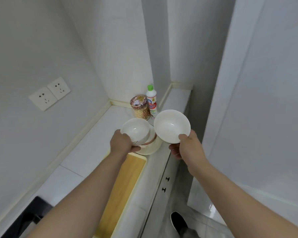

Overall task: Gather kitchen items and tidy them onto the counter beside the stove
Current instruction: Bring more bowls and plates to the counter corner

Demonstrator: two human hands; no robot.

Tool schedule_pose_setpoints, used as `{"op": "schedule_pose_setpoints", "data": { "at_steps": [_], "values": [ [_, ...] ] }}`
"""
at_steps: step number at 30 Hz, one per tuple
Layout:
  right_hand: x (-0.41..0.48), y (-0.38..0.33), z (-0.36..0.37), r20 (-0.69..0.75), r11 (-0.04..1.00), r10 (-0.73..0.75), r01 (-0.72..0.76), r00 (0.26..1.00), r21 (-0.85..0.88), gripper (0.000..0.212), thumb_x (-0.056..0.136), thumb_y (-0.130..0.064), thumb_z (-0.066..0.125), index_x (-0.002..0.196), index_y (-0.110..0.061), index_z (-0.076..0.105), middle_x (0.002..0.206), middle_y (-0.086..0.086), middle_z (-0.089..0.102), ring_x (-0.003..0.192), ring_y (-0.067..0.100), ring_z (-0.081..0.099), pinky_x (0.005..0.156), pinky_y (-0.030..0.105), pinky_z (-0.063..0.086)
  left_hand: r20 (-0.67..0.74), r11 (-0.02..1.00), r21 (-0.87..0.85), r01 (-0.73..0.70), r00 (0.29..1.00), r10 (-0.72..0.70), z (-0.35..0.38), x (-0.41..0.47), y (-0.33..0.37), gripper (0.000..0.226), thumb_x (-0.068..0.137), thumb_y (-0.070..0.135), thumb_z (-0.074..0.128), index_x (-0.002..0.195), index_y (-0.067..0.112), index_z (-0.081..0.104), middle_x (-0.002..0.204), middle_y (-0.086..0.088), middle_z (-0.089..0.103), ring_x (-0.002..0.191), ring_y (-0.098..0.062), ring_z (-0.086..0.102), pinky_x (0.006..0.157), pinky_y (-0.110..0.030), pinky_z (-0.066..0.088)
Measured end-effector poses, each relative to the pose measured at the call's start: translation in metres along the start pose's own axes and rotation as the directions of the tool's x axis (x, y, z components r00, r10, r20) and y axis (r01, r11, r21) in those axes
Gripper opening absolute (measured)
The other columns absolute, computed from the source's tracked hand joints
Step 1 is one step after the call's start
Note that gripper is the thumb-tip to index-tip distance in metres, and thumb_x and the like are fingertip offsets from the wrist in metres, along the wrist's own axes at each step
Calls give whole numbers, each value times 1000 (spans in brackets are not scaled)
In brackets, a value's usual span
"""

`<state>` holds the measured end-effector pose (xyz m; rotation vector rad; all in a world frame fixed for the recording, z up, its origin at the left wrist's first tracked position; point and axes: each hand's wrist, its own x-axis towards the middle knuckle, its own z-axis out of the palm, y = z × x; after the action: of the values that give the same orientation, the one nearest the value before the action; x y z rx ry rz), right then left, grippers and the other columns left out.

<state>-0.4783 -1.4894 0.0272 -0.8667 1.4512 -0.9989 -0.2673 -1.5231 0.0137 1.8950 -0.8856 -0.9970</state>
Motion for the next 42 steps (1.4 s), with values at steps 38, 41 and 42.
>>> {"op": "schedule_pose_setpoints", "data": {
  "at_steps": [38, 41, 42],
  "values": [
    [190, 22, 113, 216, 771, 138, 32, 967, -636, 32, 101, -23, 36, 133, -18, 40, 101, 10, 67, 81, 24, 69, 66, 34, 61, 26, 992, 114, 63, 997, -66, 11, 104, -29, 40, 105, 31, 33, 138, 21, 54, 88, 13, 66, 56, -24, 71, 53, -25, 54],
    [192, 23, 117, 208, 722, 107, 68, 972, -689, 32, 101, -24, 40, 132, -15, 42, 113, 10, 63, 97, 27, 66, 80, 41, 60, 84, 990, 131, 51, 995, -62, 8, 103, -25, 38, 104, 33, 36, 134, 23, 58, 82, 10, 68, 58, -25, 71, 59, -29, 57],
    [193, 23, 118, 207, 708, 98, 78, 973, -702, 32, 101, -23, 40, 131, -14, 43, 114, 11, 64, 99, 28, 66, 84, 44, 59, 103, 989, 141, 48, 993, -63, 8, 102, -25, 37, 104, 33, 36, 133, 24, 58, 80, 2, 71, 57, -25, 71, 58, -28, 57]
  ]
}}
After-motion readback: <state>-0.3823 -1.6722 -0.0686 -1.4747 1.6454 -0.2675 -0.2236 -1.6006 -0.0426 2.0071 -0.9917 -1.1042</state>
